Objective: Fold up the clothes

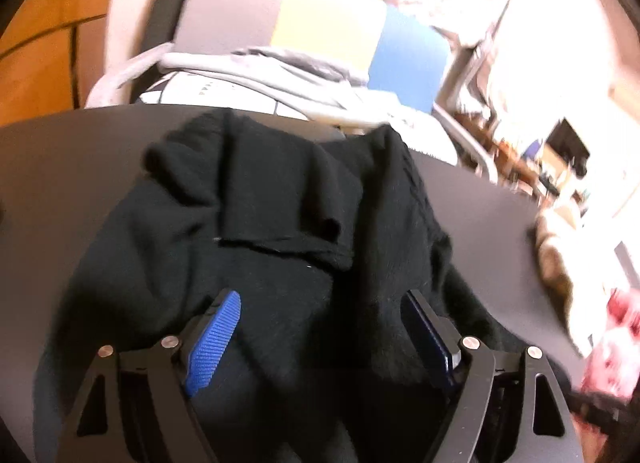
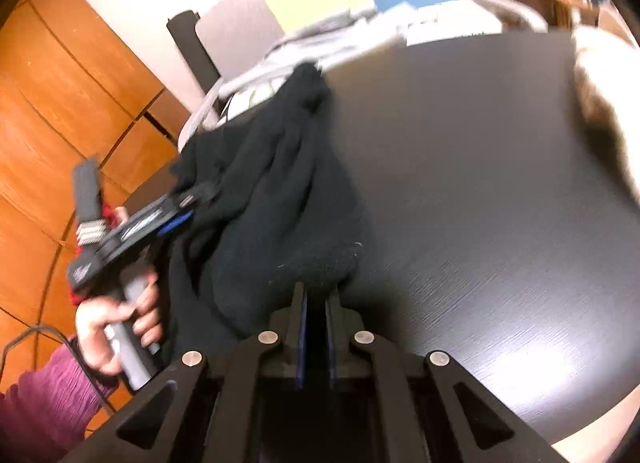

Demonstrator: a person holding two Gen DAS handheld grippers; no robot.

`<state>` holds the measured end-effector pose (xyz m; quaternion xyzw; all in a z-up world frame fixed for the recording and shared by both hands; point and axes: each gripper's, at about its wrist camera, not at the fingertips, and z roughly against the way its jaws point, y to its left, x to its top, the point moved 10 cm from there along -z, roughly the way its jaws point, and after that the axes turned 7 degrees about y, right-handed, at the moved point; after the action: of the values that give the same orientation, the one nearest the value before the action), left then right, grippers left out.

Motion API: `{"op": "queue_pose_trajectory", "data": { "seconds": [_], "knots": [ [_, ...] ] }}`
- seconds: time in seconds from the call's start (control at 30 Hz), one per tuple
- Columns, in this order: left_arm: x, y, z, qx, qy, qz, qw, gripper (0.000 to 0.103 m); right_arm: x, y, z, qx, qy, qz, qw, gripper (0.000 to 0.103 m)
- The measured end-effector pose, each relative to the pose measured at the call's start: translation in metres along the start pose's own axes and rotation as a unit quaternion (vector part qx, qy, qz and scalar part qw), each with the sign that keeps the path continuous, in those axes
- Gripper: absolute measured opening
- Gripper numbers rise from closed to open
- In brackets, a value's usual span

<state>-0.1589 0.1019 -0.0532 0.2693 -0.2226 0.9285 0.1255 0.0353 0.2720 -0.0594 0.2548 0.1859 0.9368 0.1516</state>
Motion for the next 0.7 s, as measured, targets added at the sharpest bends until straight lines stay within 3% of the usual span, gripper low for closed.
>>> {"op": "queue_pose_trajectory", "data": {
  "seconds": [0.1,0.27,0.4,0.5,0.7],
  "knots": [
    [-0.007,0.007,0.008,0.001,-0.005,0.005,1.0000,0.083,0.025,-0.021,0.019,-0.022,-0.010,0.009,1.000,0.006],
    [-0.026,0.014,-0.001,0.032,0.024,-0.013,0.9991,0.083,0.069,-0.053,0.052,-0.078,-0.025,0.036,0.996,0.006],
    [-0.033,0.012,-0.003,0.026,0.033,-0.006,0.9991,0.082,0.110,-0.085,0.079,-0.135,-0.050,0.056,0.988,0.006],
    [-0.037,0.005,0.000,0.012,0.033,0.006,0.9994,0.082,0.139,-0.110,0.097,-0.183,-0.069,0.057,0.979,0.006],
    [-0.048,-0.011,-0.001,0.002,0.046,-0.001,0.9989,0.082,0.202,-0.181,0.130,-0.303,-0.106,0.047,0.946,0.003]
  ]
}}
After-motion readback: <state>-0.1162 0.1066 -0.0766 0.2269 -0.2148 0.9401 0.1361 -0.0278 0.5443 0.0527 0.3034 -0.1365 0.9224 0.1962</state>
